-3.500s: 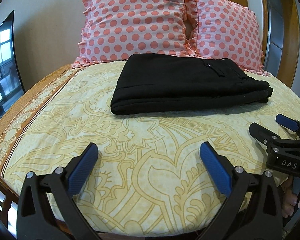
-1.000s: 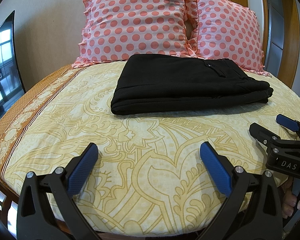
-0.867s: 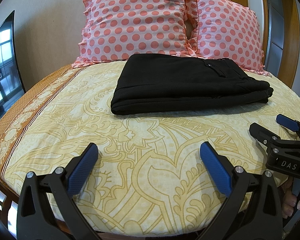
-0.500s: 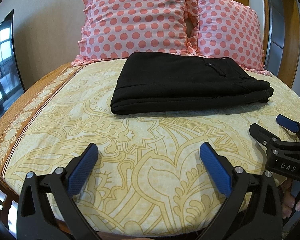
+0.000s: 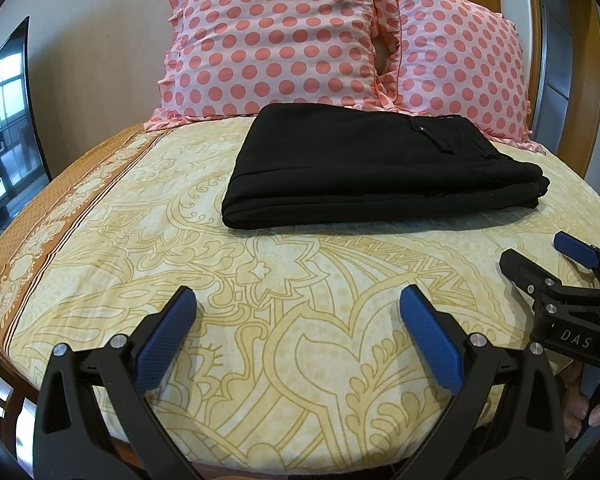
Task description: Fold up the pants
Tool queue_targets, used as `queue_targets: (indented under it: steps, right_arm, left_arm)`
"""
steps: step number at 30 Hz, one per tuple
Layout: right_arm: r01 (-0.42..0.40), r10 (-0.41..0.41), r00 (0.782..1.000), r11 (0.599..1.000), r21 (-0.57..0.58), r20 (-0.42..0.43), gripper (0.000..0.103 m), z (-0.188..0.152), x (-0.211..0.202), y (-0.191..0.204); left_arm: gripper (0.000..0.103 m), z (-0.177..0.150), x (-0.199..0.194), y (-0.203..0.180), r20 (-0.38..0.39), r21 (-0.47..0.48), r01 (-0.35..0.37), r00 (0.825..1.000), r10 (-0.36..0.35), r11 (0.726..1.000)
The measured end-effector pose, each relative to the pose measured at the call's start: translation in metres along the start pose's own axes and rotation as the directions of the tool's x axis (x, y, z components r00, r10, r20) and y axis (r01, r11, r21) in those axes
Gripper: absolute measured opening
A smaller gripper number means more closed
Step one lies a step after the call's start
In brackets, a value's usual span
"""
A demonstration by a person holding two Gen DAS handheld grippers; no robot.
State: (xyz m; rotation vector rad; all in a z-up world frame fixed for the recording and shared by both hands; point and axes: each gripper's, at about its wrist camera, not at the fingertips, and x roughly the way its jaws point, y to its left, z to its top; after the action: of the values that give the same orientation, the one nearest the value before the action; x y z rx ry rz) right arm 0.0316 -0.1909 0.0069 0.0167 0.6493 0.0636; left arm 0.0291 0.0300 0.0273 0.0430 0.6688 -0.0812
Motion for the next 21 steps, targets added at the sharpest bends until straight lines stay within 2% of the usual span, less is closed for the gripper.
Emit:
queue_targets:
  steps: [21]
  right_arm:
    - [0.0, 0.0, 1.0, 1.0, 0.0, 0.001, 0.102, -0.0005, 0.0004, -0.0007]
  left_arm:
    - [0.101, 0.0006, 0.0008, 0.0022, -0.002, 0.0, 0.0, 1.0, 0.0, 1.0]
